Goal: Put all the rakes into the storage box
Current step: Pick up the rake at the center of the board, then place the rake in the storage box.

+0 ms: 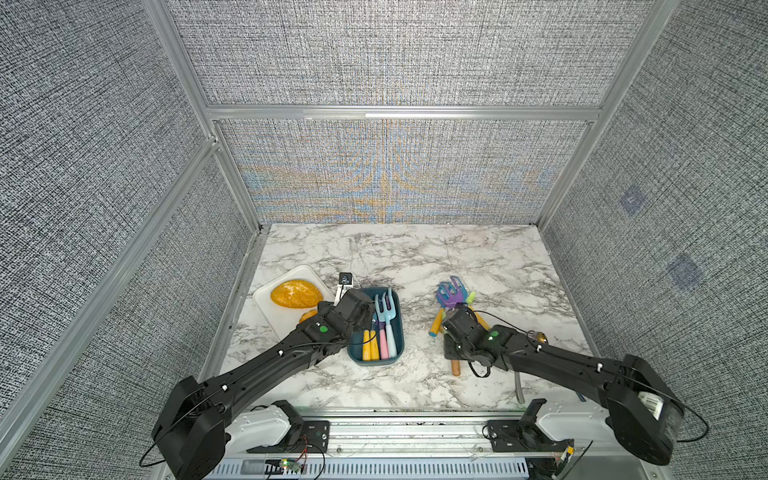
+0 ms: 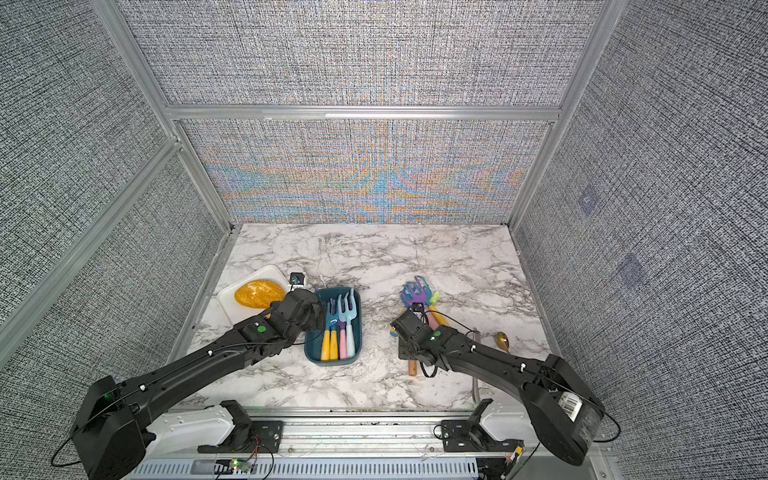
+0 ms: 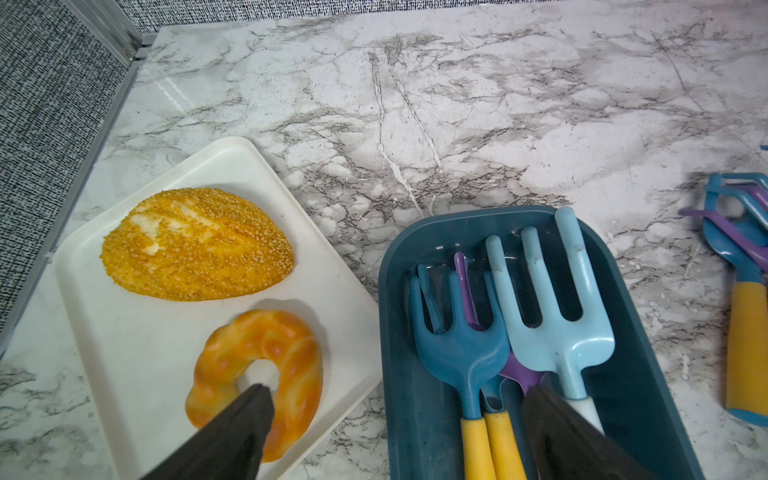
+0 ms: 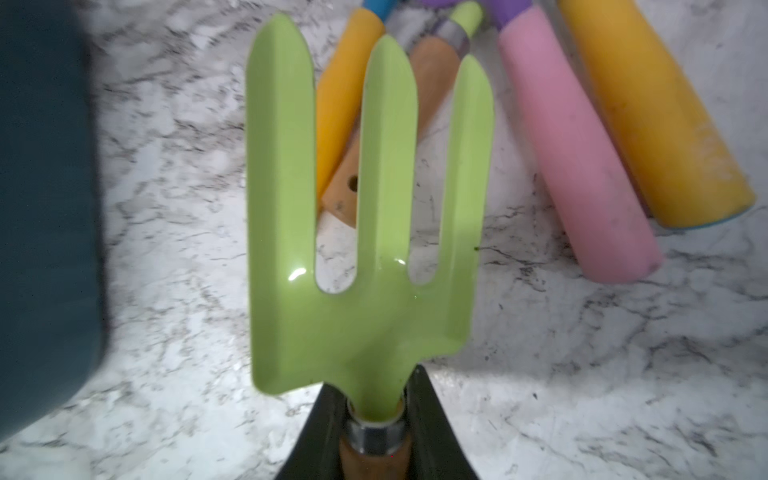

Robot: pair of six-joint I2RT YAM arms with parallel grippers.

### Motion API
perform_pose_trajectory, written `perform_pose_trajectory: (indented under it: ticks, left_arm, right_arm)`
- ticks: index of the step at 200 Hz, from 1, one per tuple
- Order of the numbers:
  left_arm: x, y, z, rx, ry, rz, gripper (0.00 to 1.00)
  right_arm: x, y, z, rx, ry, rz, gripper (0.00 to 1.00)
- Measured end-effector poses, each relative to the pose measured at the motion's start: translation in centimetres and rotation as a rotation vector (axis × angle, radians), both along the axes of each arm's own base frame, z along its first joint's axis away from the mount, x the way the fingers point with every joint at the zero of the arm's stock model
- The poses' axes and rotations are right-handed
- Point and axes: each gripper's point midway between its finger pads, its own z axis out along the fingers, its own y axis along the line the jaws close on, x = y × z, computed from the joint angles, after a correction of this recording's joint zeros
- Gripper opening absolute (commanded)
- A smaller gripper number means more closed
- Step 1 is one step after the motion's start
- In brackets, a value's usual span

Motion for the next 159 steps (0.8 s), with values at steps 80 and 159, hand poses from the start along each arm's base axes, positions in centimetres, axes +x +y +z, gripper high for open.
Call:
perform_pose_trajectory:
  ticks: [80,159]
  left_arm:
    - [0.1,1.8,0.3,-0.013,-0.032,0.061,0.99]
    - [-0.1,4.5,1.2,-0.102,-0.073,0.148,0.99]
  right_arm:
    - [1.5,10.6,6.7,0.303,-0.062,0.203,0.0]
    - [2.3,21.2,6.5,0.427,0.007,0.347,0.0]
